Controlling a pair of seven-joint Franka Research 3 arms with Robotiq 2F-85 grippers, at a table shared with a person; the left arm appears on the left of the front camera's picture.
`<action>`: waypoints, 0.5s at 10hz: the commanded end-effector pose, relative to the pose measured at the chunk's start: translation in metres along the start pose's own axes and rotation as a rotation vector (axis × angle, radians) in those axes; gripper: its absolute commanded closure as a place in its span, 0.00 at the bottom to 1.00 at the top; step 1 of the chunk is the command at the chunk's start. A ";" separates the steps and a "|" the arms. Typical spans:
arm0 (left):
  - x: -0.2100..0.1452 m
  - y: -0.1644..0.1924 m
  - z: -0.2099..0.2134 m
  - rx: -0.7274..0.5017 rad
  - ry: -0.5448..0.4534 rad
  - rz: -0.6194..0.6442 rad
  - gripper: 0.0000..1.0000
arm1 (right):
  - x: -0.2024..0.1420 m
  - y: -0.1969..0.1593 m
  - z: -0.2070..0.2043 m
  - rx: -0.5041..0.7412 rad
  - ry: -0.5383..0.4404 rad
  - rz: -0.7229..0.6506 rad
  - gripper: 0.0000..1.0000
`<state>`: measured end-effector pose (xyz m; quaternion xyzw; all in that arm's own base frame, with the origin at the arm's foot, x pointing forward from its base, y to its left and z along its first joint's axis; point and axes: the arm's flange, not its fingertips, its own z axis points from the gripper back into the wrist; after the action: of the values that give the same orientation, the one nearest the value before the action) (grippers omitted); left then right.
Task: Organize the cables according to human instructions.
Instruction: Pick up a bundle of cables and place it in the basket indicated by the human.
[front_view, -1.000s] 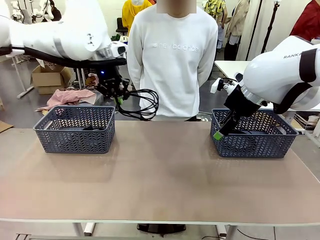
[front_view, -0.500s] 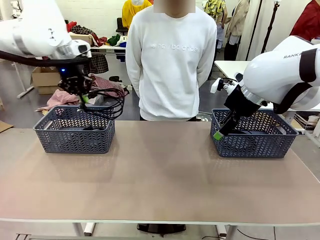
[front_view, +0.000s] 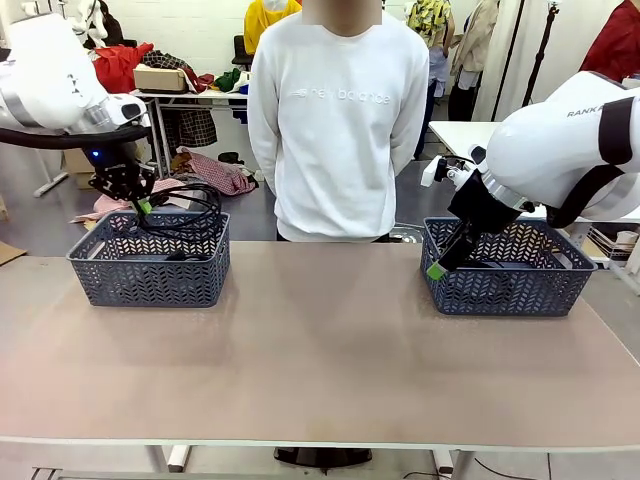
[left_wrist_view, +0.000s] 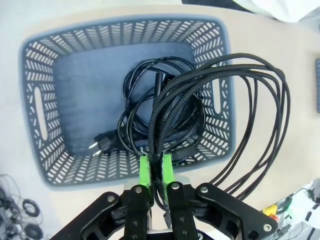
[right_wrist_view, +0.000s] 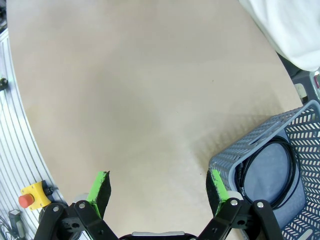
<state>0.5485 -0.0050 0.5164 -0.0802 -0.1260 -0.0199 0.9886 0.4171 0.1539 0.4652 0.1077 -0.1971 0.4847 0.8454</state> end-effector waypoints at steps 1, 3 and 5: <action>0.012 0.009 -0.006 -0.036 -0.014 -0.021 0.89 | 0.001 0.001 0.000 -0.003 -0.001 -0.001 0.00; 0.019 0.013 -0.013 -0.034 -0.018 -0.016 0.89 | 0.001 0.001 0.000 -0.003 -0.001 -0.001 0.00; 0.025 0.015 -0.020 -0.025 -0.024 0.013 0.89 | 0.001 0.001 0.000 -0.003 -0.001 -0.001 0.00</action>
<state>0.5745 0.0012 0.4993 -0.0820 -0.1296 -0.0173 0.9880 0.4171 0.1539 0.4652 0.1077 -0.1971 0.4847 0.8454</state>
